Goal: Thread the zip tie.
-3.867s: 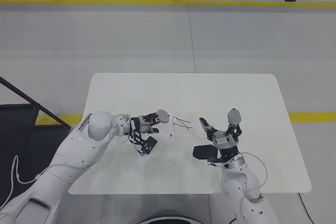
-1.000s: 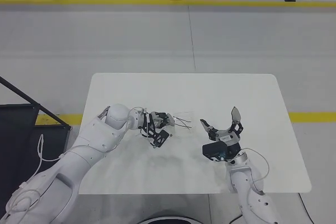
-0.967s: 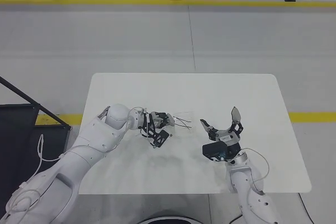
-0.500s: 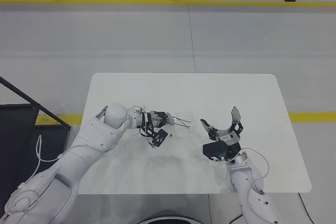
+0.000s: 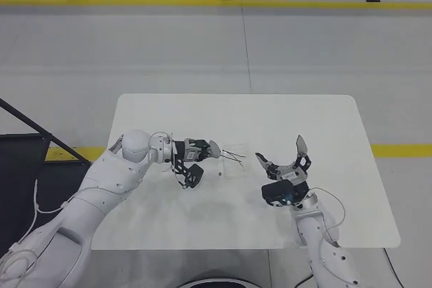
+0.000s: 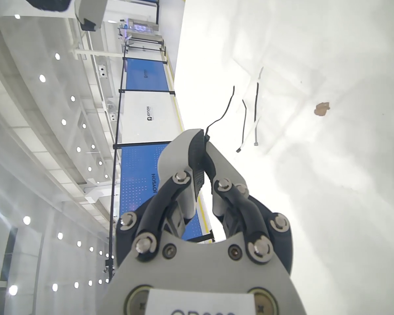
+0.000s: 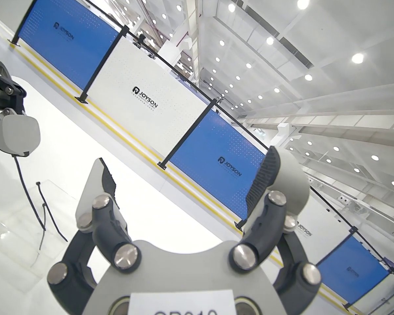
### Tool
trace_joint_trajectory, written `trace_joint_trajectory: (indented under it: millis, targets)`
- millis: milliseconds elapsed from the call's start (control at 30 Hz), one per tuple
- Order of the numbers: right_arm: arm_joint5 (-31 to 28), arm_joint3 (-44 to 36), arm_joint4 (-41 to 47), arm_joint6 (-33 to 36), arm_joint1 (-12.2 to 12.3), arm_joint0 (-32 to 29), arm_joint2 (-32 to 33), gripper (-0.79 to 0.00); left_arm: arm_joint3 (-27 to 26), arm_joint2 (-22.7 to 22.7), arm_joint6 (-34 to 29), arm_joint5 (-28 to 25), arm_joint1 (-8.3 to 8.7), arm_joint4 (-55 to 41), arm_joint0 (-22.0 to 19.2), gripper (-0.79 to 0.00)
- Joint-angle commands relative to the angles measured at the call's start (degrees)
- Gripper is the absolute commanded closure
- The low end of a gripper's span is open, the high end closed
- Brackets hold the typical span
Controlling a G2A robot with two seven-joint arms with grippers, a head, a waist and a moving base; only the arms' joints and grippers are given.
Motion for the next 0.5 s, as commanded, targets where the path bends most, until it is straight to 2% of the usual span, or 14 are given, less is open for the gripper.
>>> trace_joint_trajectory:
  millis: [0,267,467]
  targets:
    - [-2.11,0.31,0.58,-1.68,0.19,0.36,0.52,-0.785,-2.19,-1.59,0.54,0.33,0.95,0.58,0.73,0.0]
    - [-9.28,0.57,-3.56,-11.01,1.31,0.72,0.86,-0.785,-14.21,-10.91,2.27,-0.77,5.78,3.43,6.8,0.0]
    - [-8.08,0.1,-7.67,-13.84,1.76,0.14,0.91,-0.785,-23.66,-18.38,4.55,-1.74,8.8,3.0,13.75,0.0]
